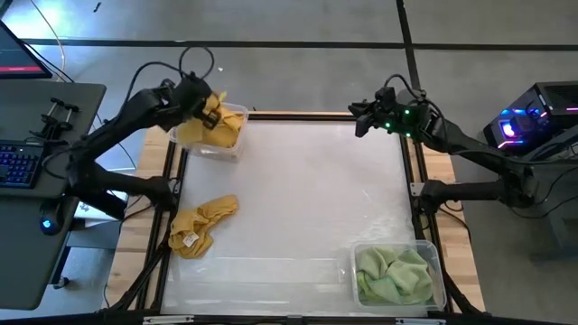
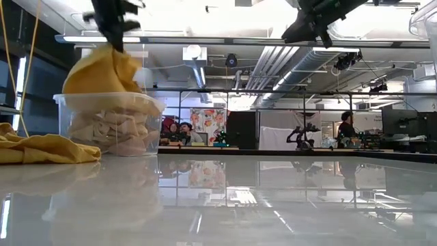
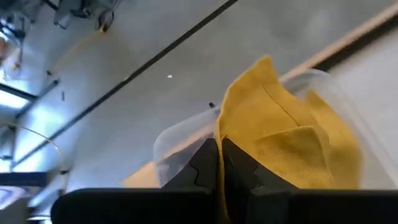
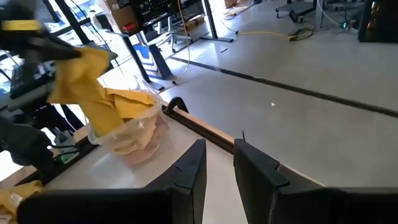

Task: Sort towels by color in basket
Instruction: Put the right yellow kitchen towel into the top transparent bin

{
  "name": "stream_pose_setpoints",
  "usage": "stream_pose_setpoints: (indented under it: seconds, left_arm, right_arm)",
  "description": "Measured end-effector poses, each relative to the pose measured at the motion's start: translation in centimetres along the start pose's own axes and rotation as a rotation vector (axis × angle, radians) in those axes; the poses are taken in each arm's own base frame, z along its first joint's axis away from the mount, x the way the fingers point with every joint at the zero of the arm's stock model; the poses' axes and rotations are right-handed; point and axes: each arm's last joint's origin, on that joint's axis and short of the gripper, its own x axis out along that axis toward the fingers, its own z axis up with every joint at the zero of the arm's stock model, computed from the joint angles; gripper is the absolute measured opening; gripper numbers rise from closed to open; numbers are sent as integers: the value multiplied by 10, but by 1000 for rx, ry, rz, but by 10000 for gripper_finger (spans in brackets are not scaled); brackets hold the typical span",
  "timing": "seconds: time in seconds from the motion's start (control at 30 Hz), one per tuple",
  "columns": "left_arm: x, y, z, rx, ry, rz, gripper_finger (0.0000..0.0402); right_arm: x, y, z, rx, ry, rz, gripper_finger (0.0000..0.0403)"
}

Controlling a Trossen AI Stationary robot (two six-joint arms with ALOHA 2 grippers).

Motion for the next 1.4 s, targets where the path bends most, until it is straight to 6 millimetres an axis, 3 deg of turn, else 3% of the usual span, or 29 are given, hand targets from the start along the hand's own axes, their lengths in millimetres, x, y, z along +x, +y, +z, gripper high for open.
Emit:
stream_pose_setpoints:
  seconds: [0.1, 0.23, 0.37, 0.5, 0.67, 0.8, 0.9, 1.0, 1.17, 1.3, 1.4]
  left_arm:
    - [45, 0, -3, -26, 0, -83, 1]
    - [104, -11, -25, -72, 87, -260, 20]
    - [137, -17, -43, -87, 202, -394, 67]
    - [141, -7, -33, -121, 207, -461, 130]
    - [108, 21, -3, -142, 189, -455, 195]
    - [73, 36, 10, -165, 243, -493, 208]
    - [65, 33, 1, -209, 364, -639, 196]
    - [77, 22, -19, -168, 519, -663, 169]
    - [125, 3, -51, -75, 631, -524, 123]
    - [159, -8, -60, 17, 612, -354, 96]
    - [175, -14, -59, 64, 579, -323, 83]
  right_arm:
    - [0, 1, 0, -1, 3, 19, 75]
    - [-6, 3, 2, 5, 6, 87, 75]
    - [-15, 5, 4, 53, 8, 167, 75]
    - [-21, 6, 5, 73, 2, 194, 75]
    - [-24, 6, 6, 70, -8, 197, 75]
    - [-24, 6, 6, 71, -5, 196, 75]
    - [-24, 6, 6, 71, -5, 196, 75]
    - [-24, 6, 6, 70, -5, 195, 75]
    - [-24, 6, 6, 71, -6, 194, 75]
    - [-24, 5, 6, 72, -10, 183, 75]
    - [-24, 5, 6, 90, -8, 182, 75]
